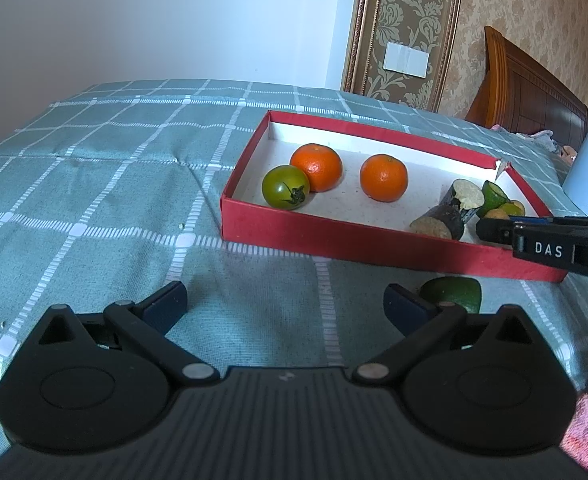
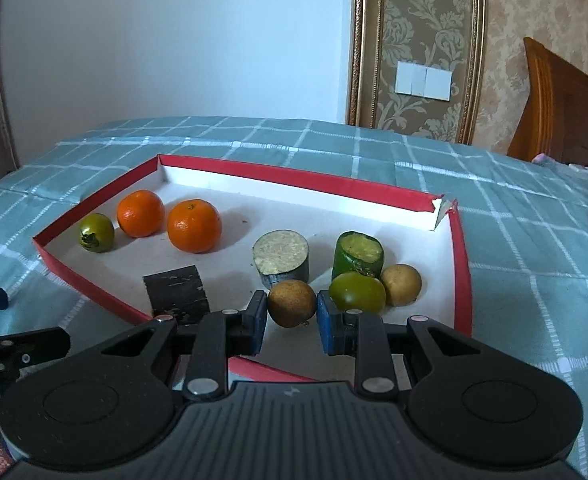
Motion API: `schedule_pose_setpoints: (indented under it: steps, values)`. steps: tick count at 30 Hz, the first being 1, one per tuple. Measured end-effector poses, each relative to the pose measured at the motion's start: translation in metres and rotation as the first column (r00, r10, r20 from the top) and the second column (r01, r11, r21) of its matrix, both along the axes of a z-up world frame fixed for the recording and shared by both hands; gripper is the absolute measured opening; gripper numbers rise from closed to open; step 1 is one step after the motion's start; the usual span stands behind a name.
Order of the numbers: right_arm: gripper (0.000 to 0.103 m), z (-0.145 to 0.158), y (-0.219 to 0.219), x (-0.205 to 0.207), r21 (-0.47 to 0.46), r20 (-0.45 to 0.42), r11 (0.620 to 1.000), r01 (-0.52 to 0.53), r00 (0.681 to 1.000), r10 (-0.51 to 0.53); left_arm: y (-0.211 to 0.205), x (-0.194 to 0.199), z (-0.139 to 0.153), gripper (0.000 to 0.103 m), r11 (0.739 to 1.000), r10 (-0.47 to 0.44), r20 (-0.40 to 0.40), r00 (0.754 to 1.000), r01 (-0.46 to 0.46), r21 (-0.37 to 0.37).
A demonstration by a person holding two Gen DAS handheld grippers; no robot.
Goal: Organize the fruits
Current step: 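Carry the brown fruit into the tray and open the right gripper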
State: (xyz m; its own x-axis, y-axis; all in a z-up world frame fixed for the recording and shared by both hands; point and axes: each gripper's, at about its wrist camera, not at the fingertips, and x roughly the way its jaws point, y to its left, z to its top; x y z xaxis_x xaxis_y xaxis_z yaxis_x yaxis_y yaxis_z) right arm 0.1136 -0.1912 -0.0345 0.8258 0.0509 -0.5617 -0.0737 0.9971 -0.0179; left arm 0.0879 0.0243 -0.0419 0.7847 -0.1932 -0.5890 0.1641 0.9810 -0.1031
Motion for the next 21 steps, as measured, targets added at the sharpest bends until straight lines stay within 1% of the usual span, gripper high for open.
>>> schedule_pose_setpoints:
  steps: [3,7,18,20,21]
  values:
    - [0.026,-0.003,0.001,0.003,-0.019,-0.008,1.000,0.018,1.000,-0.018,0.000,0.000,0.000,0.103,1.000,0.000,0.000,1.000,0.000,0.000]
    - [0.026,-0.004,-0.005,0.004,0.021,-0.020,1.000,0.023,1.000,-0.023,0.000,0.000,0.000,0.103,1.000,0.000,0.001,1.000,0.000,-0.003]
    - [0.026,-0.002,-0.008,0.000,0.022,-0.014,0.999,0.023,1.000,-0.023,0.000,0.000,0.000,0.103,1.000,0.001,0.002,1.000,-0.001,-0.008]
    - [0.028,-0.001,-0.009,-0.003,0.017,-0.003,1.000,0.026,1.000,-0.026,0.001,0.000,0.000,0.103,1.000,0.002,0.003,1.000,-0.002,-0.010]
    - [0.032,0.000,-0.011,-0.006,0.021,0.001,1.000,0.024,1.000,-0.024,0.001,-0.001,0.001,0.103,1.000,0.002,0.004,1.000,-0.002,-0.011]
